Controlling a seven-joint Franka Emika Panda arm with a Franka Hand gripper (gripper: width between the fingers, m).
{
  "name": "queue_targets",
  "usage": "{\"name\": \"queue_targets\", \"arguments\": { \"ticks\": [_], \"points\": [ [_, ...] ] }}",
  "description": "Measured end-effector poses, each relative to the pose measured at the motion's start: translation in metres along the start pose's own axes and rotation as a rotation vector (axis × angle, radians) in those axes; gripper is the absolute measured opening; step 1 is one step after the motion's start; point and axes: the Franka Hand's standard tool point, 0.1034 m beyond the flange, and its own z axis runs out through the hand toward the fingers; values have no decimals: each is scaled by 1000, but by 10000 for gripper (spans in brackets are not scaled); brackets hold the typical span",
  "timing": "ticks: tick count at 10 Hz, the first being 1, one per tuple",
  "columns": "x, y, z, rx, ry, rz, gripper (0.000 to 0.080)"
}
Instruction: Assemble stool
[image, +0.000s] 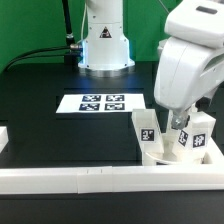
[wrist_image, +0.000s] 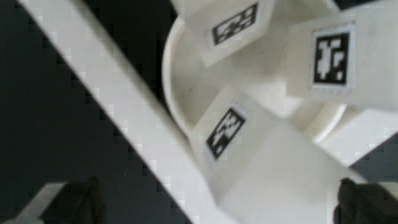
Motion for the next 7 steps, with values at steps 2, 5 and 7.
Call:
{"name": "queue_targets", "arguments": {
  "ticks": [2,5,7],
  "points": [
    [0,-3,3,5,-5,21,649],
    [3,-3,3,-3,-5,49,649],
    [1,1,1,-18,-5,49,649]
  ]
}}
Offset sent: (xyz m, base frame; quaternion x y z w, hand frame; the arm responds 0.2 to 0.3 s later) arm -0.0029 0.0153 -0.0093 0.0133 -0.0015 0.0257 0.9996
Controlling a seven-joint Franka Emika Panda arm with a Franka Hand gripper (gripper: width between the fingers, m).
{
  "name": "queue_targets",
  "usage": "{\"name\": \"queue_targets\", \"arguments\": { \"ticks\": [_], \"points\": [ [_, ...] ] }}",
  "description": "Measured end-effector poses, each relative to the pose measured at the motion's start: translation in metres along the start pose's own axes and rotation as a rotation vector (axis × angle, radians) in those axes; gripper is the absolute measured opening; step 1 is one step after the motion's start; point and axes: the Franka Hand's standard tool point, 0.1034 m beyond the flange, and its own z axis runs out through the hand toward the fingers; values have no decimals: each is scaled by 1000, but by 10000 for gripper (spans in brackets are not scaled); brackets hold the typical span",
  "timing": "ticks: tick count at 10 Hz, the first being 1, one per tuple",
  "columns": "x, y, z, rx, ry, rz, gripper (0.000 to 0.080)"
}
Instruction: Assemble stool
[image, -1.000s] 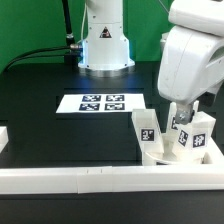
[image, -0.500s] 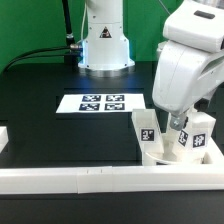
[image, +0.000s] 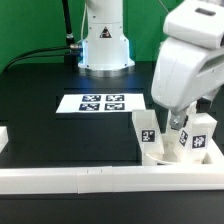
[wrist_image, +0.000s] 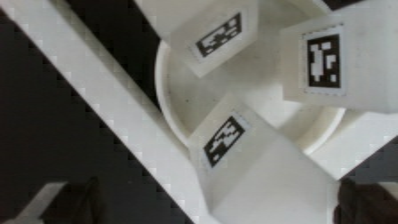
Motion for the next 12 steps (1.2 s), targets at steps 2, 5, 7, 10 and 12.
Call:
{"name": "queue_targets", "arguments": {
  "ticks": [2,5,7,10,12],
  "points": [
    [0,-1,-2,7,-6,-19,649],
    [12,-12,-18,22,-5,-78,649],
    [11,-14,-9,19,-1,-269,649],
    [-1,-5,2,12,-19,-480,649],
    [-7,0,9,16,-32,-515,649]
  ]
}}
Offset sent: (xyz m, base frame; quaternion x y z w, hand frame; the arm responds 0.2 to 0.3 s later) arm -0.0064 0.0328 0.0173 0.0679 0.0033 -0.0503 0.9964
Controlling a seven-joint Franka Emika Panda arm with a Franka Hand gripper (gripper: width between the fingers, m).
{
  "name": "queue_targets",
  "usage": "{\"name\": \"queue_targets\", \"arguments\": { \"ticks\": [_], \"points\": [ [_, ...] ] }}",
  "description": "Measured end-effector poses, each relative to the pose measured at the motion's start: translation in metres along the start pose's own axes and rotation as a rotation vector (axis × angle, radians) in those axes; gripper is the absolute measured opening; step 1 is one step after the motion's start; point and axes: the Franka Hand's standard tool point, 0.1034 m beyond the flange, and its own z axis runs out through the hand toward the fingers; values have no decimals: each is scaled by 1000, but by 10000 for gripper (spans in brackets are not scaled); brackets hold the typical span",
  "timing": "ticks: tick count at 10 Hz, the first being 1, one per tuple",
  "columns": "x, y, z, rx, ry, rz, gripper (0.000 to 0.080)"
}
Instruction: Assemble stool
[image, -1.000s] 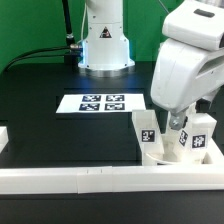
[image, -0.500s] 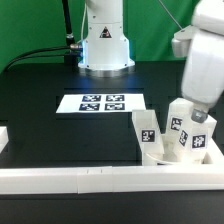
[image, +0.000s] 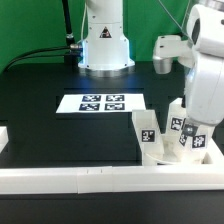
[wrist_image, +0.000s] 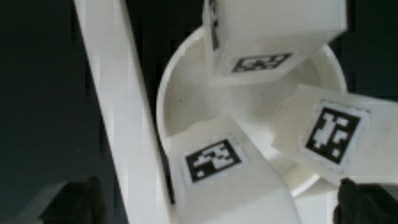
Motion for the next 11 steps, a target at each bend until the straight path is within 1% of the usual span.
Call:
{"name": "queue_targets", "arguments": {
  "ticks": [2,4,7,8,9,11],
  "points": [
    [2,0,11,6,-6,31,649],
    [8,-1,16,6,-8,69,649],
    [7,0,18,5,-8,126,639],
    [7,0,18,5,-8,180,480],
    [6,0,18,4,-9,250,341],
    [6,0,18,4,-9,395,342]
  ]
}}
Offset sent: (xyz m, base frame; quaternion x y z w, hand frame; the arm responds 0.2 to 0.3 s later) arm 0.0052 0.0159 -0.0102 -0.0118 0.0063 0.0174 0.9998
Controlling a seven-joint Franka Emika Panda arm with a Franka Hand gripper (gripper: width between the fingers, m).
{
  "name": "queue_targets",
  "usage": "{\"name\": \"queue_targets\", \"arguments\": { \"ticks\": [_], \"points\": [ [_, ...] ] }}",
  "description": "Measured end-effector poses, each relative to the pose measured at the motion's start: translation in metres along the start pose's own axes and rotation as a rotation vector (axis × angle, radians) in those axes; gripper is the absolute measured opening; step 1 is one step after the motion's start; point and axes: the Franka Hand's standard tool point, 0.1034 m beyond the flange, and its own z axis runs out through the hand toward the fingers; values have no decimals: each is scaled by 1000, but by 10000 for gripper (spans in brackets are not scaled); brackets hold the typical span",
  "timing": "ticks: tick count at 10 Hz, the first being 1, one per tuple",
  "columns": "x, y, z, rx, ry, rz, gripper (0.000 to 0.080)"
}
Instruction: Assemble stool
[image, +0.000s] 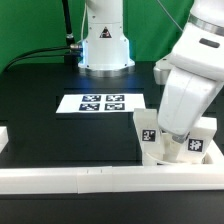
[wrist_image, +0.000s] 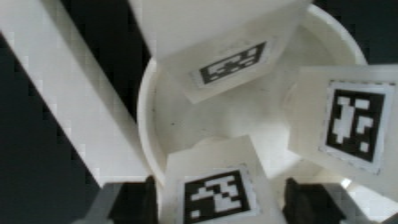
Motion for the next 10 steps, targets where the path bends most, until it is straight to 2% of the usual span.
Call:
{"name": "queue_targets", "arguments": {
  "ticks": [4,6,7,9,10],
  "points": [
    [-2,-4,1,14,-14,357,342],
    [-2,-4,-1,12,-9,738,343],
    [1,-2,-2,21,13,888,343],
    [-2,3,-1,72,67,1185,343],
    [-3,3,0,73,66,1223,343]
  ]
}}
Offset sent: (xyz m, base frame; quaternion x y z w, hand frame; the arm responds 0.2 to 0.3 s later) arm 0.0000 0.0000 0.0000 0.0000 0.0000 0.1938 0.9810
